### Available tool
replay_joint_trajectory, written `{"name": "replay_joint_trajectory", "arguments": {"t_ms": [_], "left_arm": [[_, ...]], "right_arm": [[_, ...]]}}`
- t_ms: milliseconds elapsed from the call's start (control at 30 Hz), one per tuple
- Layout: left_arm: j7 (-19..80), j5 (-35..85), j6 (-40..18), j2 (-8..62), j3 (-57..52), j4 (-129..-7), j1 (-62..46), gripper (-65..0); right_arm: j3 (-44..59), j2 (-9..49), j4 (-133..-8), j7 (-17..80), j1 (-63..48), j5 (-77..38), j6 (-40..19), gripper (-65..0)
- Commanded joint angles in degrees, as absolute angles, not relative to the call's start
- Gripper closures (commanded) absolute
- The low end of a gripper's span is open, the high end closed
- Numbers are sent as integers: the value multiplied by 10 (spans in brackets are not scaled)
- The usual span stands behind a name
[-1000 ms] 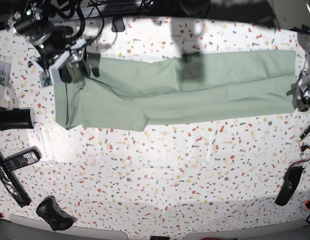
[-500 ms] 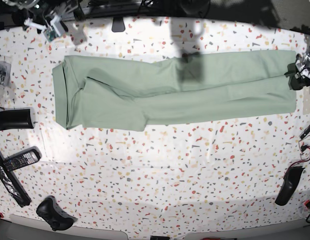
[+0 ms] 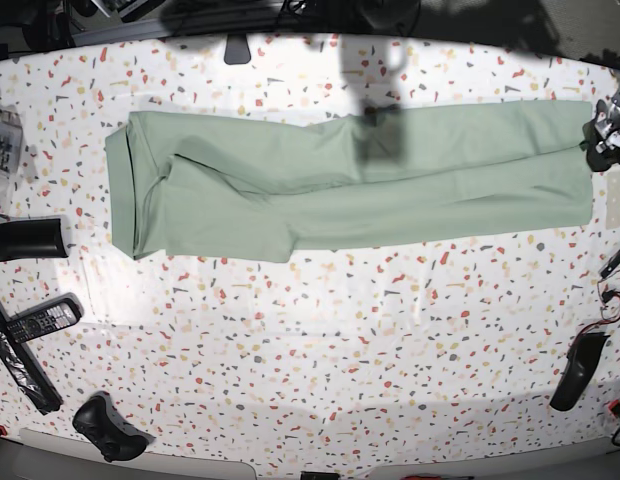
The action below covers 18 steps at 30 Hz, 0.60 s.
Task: Fold the T-shirt properly
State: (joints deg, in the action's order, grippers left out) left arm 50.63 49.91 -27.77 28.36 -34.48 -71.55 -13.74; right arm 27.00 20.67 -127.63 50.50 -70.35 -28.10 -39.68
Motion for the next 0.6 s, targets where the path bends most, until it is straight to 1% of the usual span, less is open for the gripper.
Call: {"name": "replay_joint_trajectory", "arguments": {"t_ms": [0, 100, 233, 567], "left_arm": [[524, 527, -295, 292, -345, -708, -131, -321], [553, 558, -306, 292, -345, -671, -119, -321], [573, 565, -326, 286, -345, -631, -114, -321], [601, 565, -344, 262, -345, -625, -114, -320]], "right_arm": [[272, 208, -1286, 501, -713, -286, -400, -312], [272, 208, -1286, 504, -713, -286, -400, -312], [272, 208, -1287, 506, -713, -286, -400, -312], [272, 208, -1287, 506, -712, -286, -400, -312]]}}
